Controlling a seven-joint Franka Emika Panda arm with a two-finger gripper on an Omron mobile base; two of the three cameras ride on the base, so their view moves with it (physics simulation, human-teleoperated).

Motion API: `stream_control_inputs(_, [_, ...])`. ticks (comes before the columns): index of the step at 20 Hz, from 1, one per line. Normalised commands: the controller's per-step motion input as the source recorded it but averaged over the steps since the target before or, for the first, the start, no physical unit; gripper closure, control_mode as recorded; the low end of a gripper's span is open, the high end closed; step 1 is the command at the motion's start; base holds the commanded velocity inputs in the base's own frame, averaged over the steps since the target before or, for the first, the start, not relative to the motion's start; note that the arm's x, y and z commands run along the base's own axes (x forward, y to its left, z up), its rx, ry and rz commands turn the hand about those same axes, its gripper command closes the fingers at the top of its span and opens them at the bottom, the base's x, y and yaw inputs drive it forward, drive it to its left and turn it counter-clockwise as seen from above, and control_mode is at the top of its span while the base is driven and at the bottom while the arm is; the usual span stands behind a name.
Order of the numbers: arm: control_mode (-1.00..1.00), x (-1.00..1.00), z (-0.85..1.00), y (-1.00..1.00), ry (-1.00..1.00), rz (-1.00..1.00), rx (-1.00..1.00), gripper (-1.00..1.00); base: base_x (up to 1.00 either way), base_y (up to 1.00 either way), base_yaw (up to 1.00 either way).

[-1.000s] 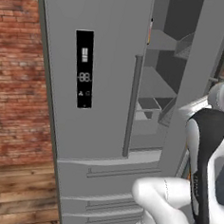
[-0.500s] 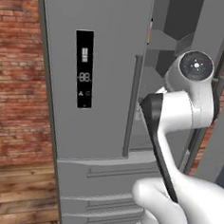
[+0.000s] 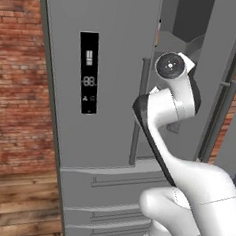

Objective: Open the fridge, grab two sodas, and place both sodas inside the bowl with ice on the dining counter.

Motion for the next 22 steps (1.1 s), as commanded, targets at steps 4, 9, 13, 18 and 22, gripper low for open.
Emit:
stream_control_inputs(4, [-1.00,0.34,-0.36,-0.11,0.00,0.00,-0.10,-1.00,0.00,0.00,0.00])
stream_control_inputs(9, [-1.00,0.00,-0.25,-0.28,0.00,-0.03,-0.06,-1.00,0.00,0.00,0.00])
stream_control_inputs(13, [-1.00,0.00,-0.13,-0.40,0.00,-0.05,-0.03,-1.00,0.00,0.00,0.00])
stream_control_inputs(18, [-1.00,0.00,-0.07,-0.51,0.00,-0.05,0.00,-1.00,0.00,0.00,0.00])
stream_control_inputs(22, [-1.00,-0.07,0.00,-0.55,0.00,-0.05,0.00,-1.00,0.00,0.00,0.00])
